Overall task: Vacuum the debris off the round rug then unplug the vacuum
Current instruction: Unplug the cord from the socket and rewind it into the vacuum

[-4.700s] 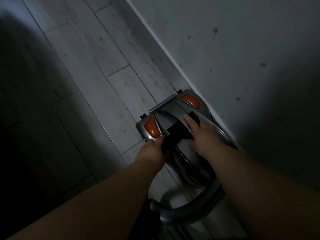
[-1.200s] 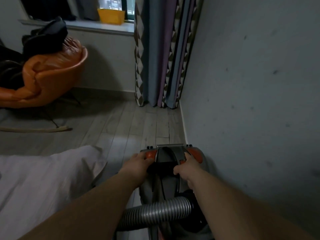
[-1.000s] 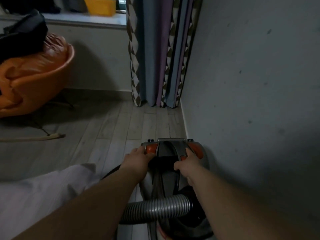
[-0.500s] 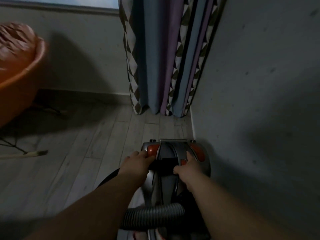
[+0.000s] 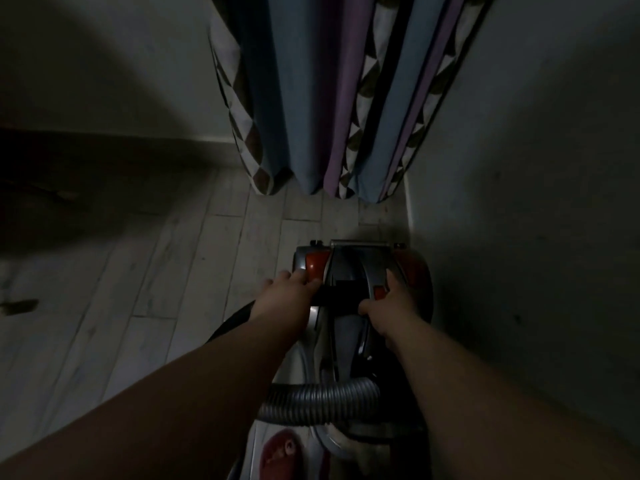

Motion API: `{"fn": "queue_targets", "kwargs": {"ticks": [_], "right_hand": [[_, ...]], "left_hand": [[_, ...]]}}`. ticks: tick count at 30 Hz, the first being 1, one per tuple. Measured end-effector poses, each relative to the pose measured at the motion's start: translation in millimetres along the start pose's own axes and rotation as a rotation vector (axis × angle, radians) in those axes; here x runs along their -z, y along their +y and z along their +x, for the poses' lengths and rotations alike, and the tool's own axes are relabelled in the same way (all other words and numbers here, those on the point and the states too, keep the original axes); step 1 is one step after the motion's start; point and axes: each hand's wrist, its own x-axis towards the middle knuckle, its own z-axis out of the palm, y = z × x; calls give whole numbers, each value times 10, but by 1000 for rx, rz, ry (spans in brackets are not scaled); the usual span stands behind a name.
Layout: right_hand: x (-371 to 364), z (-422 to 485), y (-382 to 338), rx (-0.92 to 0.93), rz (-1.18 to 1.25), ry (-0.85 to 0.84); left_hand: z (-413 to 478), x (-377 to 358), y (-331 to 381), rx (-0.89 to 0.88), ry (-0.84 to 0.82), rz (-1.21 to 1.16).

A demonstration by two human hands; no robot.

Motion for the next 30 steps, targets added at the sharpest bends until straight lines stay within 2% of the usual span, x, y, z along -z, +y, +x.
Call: {"fn": "queue_targets", "kwargs": {"ticks": [9, 15, 23, 30], "right_hand": [[-298, 1396, 238, -19, 9, 0], [-415, 1997, 462, -30, 69, -12], [-531, 2476, 666, -59, 103, -17], [-501, 2550, 675, -58, -26, -50]], "left_hand": [[1151, -558, -31, 41, -53, 13], [1530, -875, 34, 65, -172, -86], [1946, -1138, 62, 24, -232, -55], [1972, -1167, 106, 34, -233, -69]]}}
